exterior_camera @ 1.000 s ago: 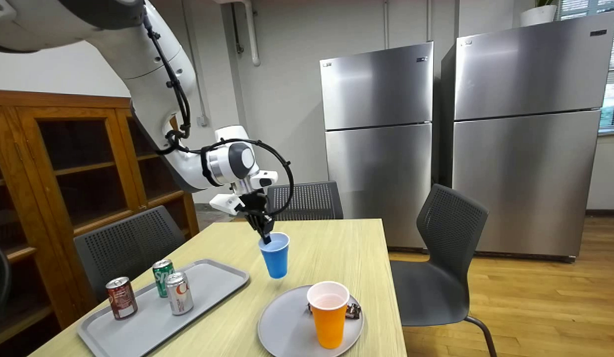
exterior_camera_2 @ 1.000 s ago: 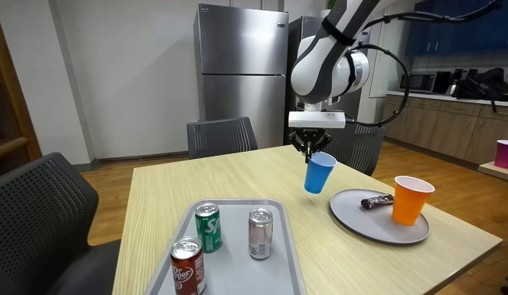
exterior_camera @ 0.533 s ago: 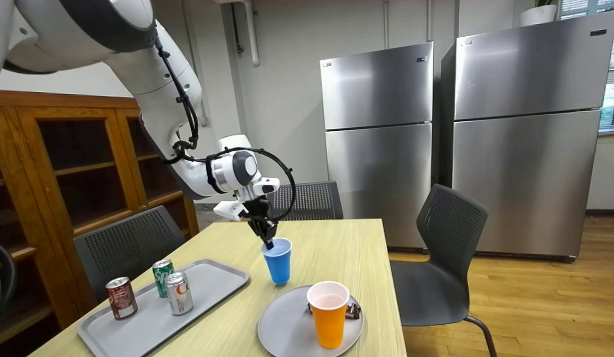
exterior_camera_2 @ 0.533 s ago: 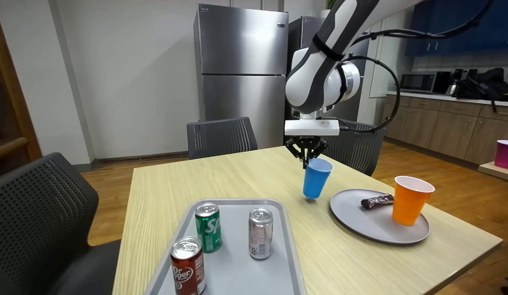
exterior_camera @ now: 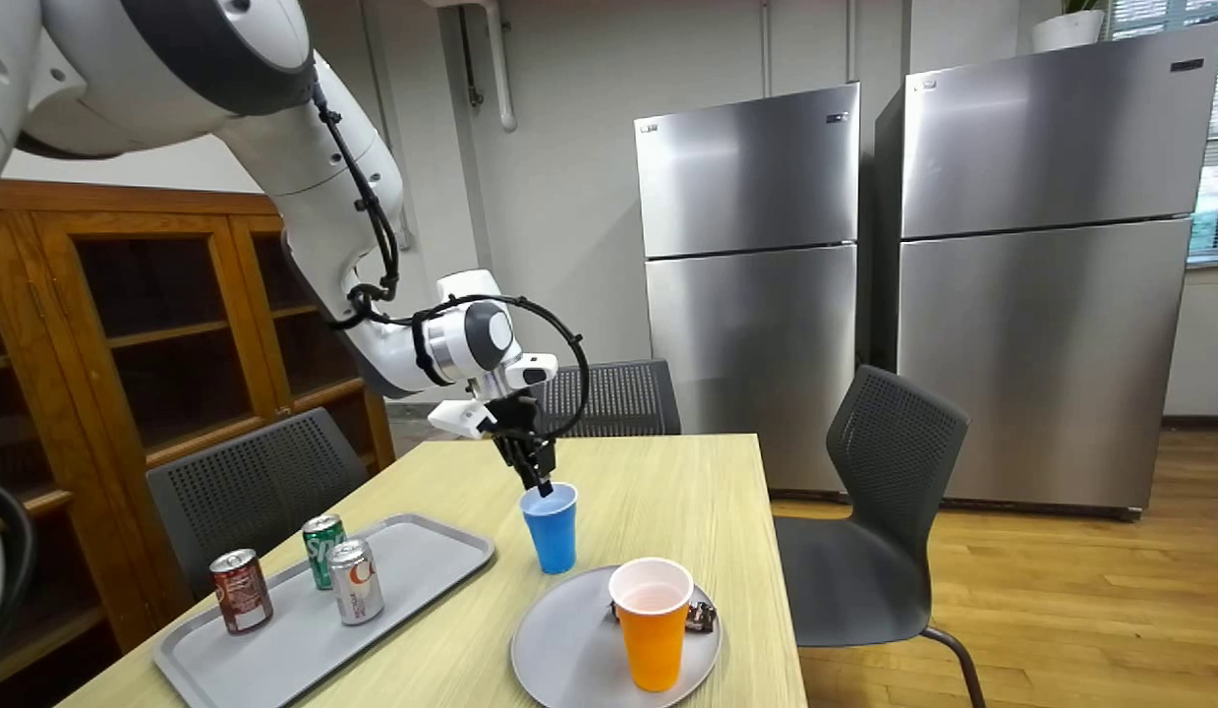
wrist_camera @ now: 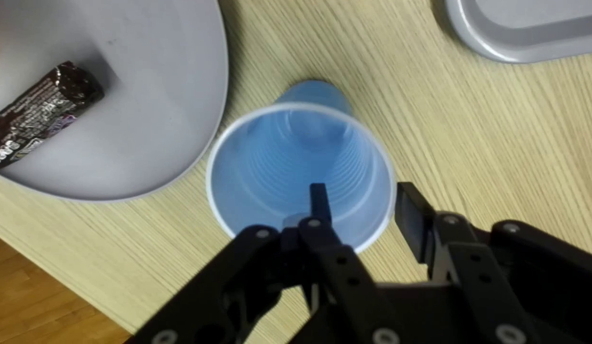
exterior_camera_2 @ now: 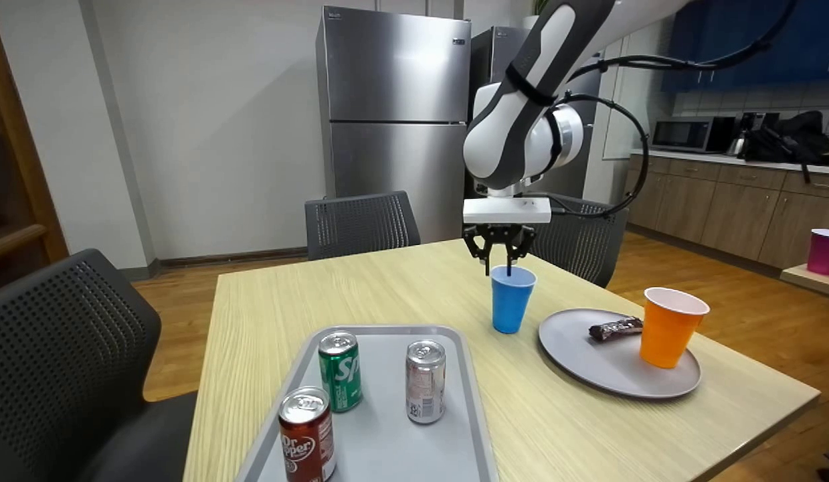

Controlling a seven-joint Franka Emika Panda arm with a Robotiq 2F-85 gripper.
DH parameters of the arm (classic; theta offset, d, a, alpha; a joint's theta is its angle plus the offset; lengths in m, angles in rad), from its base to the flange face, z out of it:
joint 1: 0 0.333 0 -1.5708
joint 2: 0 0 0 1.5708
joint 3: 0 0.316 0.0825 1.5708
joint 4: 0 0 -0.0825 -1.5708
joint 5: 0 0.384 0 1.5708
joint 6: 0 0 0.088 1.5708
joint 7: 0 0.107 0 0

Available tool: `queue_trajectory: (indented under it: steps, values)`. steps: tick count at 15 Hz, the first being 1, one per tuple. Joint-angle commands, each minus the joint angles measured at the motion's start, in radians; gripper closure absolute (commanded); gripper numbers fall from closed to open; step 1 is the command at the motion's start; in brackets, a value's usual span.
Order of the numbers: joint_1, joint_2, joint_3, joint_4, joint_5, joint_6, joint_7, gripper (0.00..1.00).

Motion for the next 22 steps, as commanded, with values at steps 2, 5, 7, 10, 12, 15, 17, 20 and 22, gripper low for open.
queue_trajectory:
  steps: [2,5,7,10,12,15,17,20,22]
  values:
    - [0.008,-0.044,-0.004,0.000,0.014,-0.020,0.011,0.18]
    - [-0.003,-0.092,0.002,-0.028,0.031,-0.009,0.010,0.00]
    - [-0.010,-0.130,0.000,-0.055,0.040,-0.006,0.013,0.00]
    - [-0.015,-0.191,-0.021,-0.115,0.029,0.002,0.028,0.00]
    - [-0.021,-0.232,-0.035,-0.160,0.022,0.006,0.038,0.00]
    - [-0.031,-0.287,-0.055,-0.236,0.008,0.025,0.060,0.00]
    - [-0.042,-0.319,-0.067,-0.285,-0.001,0.029,0.077,0.00]
    - [-0.065,-0.359,-0.084,-0.355,-0.015,0.035,0.099,0.00]
    - [-0.085,-0.377,-0.091,-0.394,-0.022,0.039,0.110,0.00]
